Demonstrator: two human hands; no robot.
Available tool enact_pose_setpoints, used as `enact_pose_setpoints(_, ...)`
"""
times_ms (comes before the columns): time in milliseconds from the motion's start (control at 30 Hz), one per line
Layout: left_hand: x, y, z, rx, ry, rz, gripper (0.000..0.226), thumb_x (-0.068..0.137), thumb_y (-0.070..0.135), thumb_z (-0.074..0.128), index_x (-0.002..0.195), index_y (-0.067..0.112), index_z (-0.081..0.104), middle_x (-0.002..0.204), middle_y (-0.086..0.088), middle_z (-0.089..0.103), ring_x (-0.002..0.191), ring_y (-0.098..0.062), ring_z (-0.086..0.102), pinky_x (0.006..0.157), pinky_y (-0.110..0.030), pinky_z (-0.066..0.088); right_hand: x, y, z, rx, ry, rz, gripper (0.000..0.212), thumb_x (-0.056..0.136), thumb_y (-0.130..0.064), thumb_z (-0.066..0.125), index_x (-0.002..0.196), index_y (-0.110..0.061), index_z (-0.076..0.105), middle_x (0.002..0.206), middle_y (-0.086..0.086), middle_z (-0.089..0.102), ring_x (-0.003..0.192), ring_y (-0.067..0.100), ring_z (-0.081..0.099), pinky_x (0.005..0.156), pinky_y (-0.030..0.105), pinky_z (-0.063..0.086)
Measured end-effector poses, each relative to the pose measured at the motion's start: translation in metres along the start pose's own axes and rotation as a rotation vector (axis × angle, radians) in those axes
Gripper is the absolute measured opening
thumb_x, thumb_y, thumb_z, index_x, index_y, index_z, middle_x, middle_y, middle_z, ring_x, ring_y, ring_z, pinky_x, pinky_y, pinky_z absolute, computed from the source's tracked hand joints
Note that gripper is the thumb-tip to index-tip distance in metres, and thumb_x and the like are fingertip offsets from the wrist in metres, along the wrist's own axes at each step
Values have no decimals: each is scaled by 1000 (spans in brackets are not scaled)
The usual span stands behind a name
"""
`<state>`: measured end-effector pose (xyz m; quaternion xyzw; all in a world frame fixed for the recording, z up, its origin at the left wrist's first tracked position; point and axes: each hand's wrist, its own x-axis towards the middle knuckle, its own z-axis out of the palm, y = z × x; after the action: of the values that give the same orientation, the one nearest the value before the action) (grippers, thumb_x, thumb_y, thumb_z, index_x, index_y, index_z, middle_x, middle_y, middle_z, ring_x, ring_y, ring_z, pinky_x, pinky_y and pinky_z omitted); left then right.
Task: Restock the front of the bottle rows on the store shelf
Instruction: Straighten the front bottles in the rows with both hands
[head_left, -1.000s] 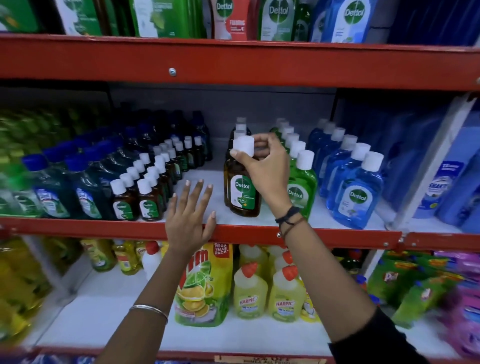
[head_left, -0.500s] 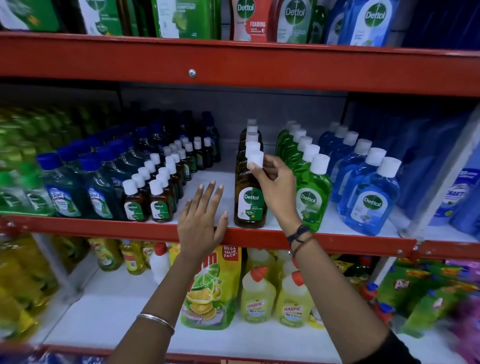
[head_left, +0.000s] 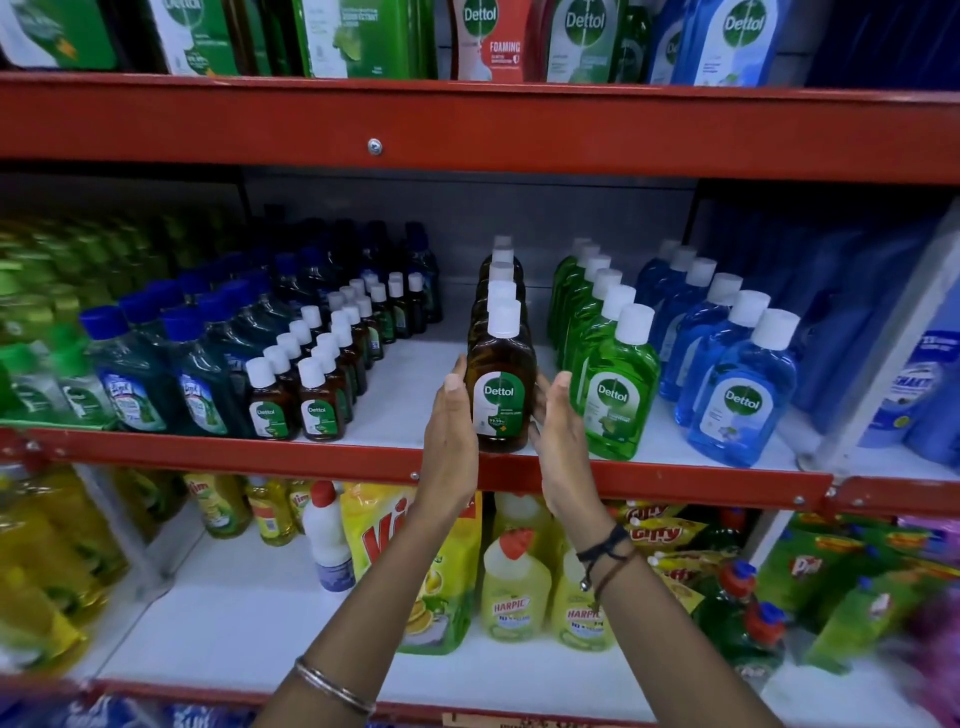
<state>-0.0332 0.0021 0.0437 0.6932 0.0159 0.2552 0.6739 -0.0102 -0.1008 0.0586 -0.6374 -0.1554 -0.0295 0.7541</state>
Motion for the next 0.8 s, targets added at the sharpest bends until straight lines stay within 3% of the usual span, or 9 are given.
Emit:
enact_pose_setpoints(67,-1,3,-1,-21,8,3,68,69,97,19,125,64,38,151,11,43,140,-13,41,118,-50,35,3,3,-1,15,-8,1,53,78,-71,28,115,-44,54,129,-8,55,118,4,52,101,25,41)
enact_pose_setpoints(233,-3,6,-2,-42,22,3,64,75,85,19,128,57,39,142,14,45,139,-14,43,117,-49,36,6,6,-4,39,-14,18,77,77,-72,29,135,-25,48,137,0,54,122,9,52,108,32,41)
enact_pose_setpoints(367,-5,6,0,-30,47,9,58,78,82,20,126,57,41,143,13,45,138,-12,43,117,-49,37,2,6,-6,18,-1,4,71,79,-73,30,133,-30,48,142,2,51,126,11,50,110,34,38)
enact_pose_setpoints(500,-21,6,17,19,213,205,46,92,65,23,128,47,44,136,18,49,130,7,44,115,-38,38,-20,7,-20,-36,158,-216,63,87,-67,35,134,-27,48,145,-2,47,134,8,43,112,26,35)
enact_pose_setpoints(600,-35,9,40,30,146,373,41,99,51,25,132,40,45,138,16,49,134,-2,44,114,-38,38,-32,6,-44,-68,311,-416,63,93,-59,32,137,-16,46,143,-8,46,133,0,40,106,13,34)
enact_pose_setpoints(700,-32,10,68,58,-108,257,54,91,78,20,132,50,40,141,24,42,136,3,38,117,-39,33,-30,6,-66,-110,395,-396,72,89,-69,27,144,-24,36,148,-16,36,139,-1,29,112,18,27)
enact_pose_setpoints(800,-16,7,90,73,-166,100,82,74,95,14,140,49,32,137,38,31,136,7,32,121,-45,29,-23,2,-79,-119,324,-214,88,76,-85,24,147,-34,27,157,-11,25,142,1,24,113,25,25)
